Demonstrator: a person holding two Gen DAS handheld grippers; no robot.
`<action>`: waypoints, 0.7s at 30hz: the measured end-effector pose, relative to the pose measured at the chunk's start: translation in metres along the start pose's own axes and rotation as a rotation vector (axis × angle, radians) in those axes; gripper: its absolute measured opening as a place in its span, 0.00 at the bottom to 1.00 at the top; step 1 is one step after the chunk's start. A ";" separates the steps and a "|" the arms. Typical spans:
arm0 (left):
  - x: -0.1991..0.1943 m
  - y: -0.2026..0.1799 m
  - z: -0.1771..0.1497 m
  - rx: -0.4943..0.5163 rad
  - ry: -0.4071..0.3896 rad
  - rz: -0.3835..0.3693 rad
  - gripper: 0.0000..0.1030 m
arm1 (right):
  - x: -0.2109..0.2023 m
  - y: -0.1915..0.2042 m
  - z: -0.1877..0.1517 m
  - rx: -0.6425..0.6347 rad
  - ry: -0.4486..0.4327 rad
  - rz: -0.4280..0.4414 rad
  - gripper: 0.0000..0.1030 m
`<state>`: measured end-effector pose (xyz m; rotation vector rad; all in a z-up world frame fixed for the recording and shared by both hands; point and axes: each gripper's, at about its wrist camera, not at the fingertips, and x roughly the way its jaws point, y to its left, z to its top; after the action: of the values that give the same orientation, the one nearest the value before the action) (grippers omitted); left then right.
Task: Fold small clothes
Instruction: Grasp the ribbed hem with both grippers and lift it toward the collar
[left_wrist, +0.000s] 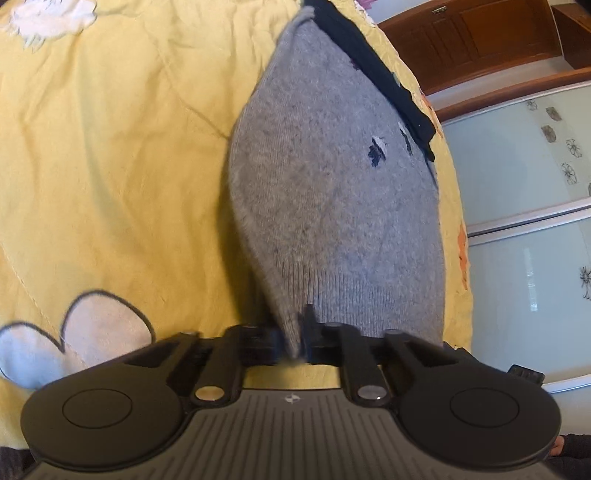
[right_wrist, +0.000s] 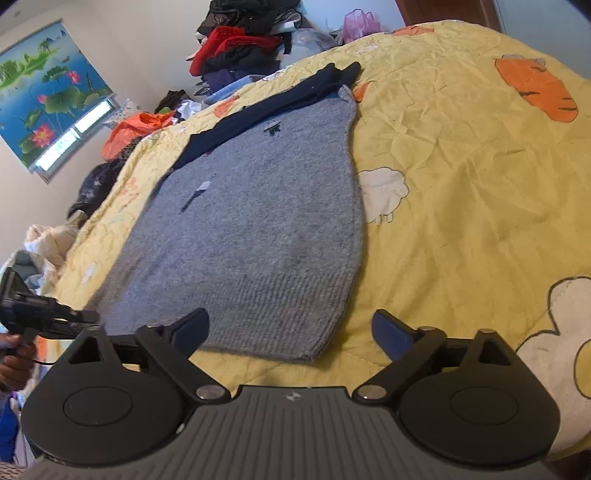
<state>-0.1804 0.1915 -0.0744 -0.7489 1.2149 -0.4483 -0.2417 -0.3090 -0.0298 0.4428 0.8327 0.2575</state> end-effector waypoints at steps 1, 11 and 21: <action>0.001 0.001 -0.002 0.005 0.002 -0.013 0.05 | 0.000 -0.002 0.000 0.009 -0.004 -0.005 0.91; 0.001 0.018 -0.010 -0.063 -0.012 -0.098 0.05 | 0.021 -0.002 -0.004 0.115 0.028 0.048 0.16; -0.011 0.018 -0.001 -0.067 -0.092 -0.142 0.04 | 0.012 -0.007 0.000 0.268 -0.090 0.150 0.11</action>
<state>-0.1862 0.2108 -0.0808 -0.9080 1.0992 -0.4861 -0.2333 -0.3103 -0.0413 0.7646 0.7495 0.2634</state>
